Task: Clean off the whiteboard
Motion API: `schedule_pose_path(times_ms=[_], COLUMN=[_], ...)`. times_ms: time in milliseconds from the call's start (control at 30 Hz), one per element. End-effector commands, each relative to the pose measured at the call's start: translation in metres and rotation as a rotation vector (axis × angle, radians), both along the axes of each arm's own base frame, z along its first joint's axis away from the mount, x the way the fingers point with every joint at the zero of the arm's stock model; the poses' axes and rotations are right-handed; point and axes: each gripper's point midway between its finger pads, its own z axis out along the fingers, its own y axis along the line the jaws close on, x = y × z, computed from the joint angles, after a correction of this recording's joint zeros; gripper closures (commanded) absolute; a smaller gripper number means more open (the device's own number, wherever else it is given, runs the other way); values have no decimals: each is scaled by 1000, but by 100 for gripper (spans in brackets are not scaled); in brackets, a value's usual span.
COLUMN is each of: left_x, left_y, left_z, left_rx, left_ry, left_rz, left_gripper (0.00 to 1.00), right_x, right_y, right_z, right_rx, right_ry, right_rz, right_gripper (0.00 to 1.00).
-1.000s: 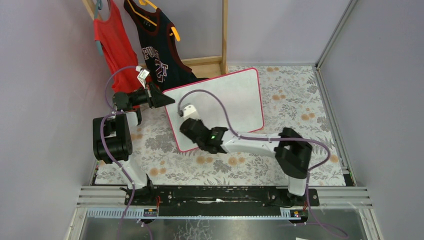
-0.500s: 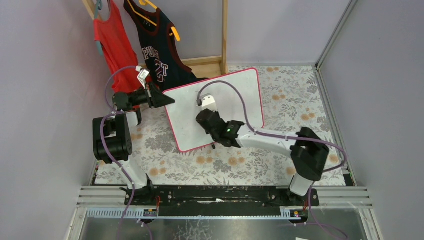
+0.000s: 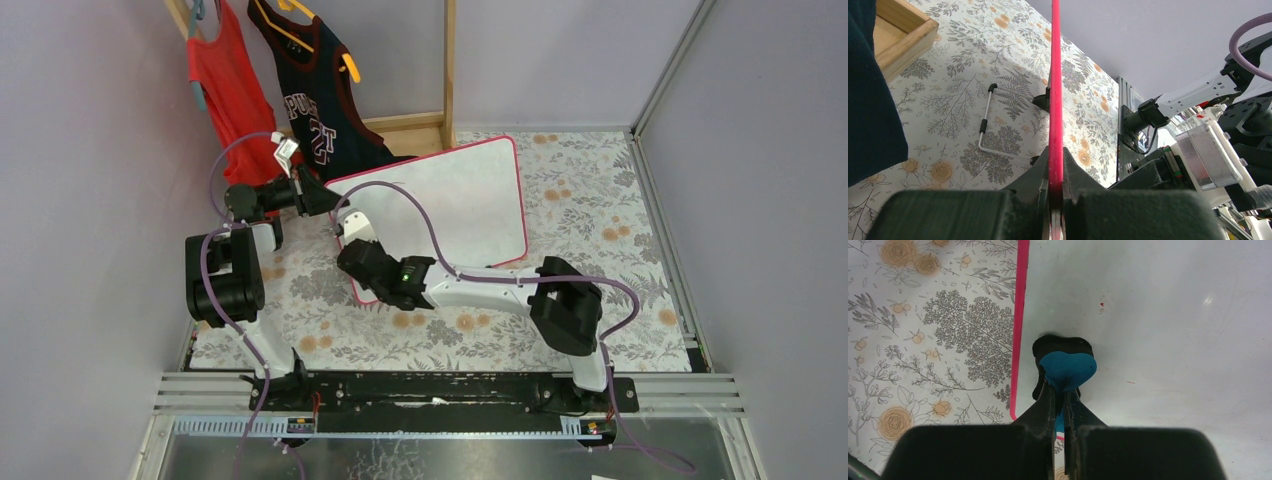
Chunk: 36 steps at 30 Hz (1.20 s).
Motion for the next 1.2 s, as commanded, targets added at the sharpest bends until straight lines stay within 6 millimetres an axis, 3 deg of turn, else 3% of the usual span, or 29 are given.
schedule_pose_path(times_ms=[0,100,333,433,500,600,800,967,1067,1167], left_x=[-22,-22,-23,-22,-22,-21,-22,-22,-23,-23], left_y=[-9,-9,-9,-9,-9,-8,-9,-9,-9,-9], left_z=[5,4,4,3,2,2,4,3,2,2], left_rx=[61,61,61,60,59,58,60,59,58,59], left_ry=[-43,-41,-45,-43,-38,-36,-40,-36,-35,-35], left_rz=[-87,-87,-86,-86,-86,-84,-87,-87,-87,-88], left_gripper=[100,100,100,100,100,100,100,100,100,100], right_x=[12,21,47,50,48,43,17,-1,-8,-9], right_y=[-4,-30,-116,-135,-131,-108,-39,6,20,22], right_z=[26,22,28,36,38,34,19,10,10,8], right_rx=[24,5,14,25,38,72,65,73,85,78], right_ry=[-58,-57,-74,-88,-78,-39,-18,10,20,18], right_rz=[-41,-95,-264,-292,-273,-218,-92,-6,21,19], right_gripper=[100,100,100,100,100,100,100,100,100,100])
